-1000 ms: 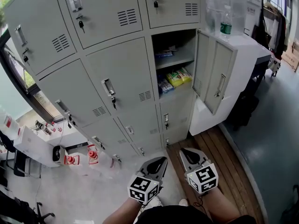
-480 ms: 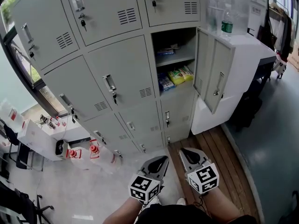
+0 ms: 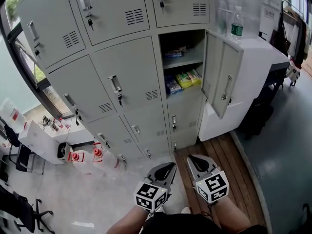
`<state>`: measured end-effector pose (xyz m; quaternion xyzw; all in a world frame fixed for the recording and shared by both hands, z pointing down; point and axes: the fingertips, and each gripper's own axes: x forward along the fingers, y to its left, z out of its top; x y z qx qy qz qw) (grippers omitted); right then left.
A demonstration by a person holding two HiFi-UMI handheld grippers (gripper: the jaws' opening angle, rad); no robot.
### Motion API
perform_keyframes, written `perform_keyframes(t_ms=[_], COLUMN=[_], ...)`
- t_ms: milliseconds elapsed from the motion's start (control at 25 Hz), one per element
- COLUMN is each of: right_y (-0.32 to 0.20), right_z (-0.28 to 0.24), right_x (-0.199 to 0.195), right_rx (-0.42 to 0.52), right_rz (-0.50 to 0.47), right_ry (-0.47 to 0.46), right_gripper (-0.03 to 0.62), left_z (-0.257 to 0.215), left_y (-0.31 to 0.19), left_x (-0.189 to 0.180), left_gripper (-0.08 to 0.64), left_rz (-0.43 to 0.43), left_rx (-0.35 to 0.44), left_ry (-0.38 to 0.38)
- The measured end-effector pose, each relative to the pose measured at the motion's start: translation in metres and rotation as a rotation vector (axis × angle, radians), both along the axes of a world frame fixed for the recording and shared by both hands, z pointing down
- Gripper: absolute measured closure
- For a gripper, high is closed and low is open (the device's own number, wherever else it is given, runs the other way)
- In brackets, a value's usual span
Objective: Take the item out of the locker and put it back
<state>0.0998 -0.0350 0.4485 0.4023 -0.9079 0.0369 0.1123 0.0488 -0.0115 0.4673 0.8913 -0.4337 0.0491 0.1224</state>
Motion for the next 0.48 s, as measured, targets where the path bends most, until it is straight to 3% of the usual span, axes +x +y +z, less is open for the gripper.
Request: perform_keyframes(t_ms=[480], right_y=[0.0096], right_z=[-0.0044], right_x=[0.0068], right_rx=[0.011], right_rz=[-0.018], right_ry=[-0.013], right_gripper=[0.54], left_z=[-0.0011], left_y=[0.0092], left_x=[0.0103], left_gripper=[0.538], left_rz=[-0.004], left_rx=[0.001], left_ry=[-0.008])
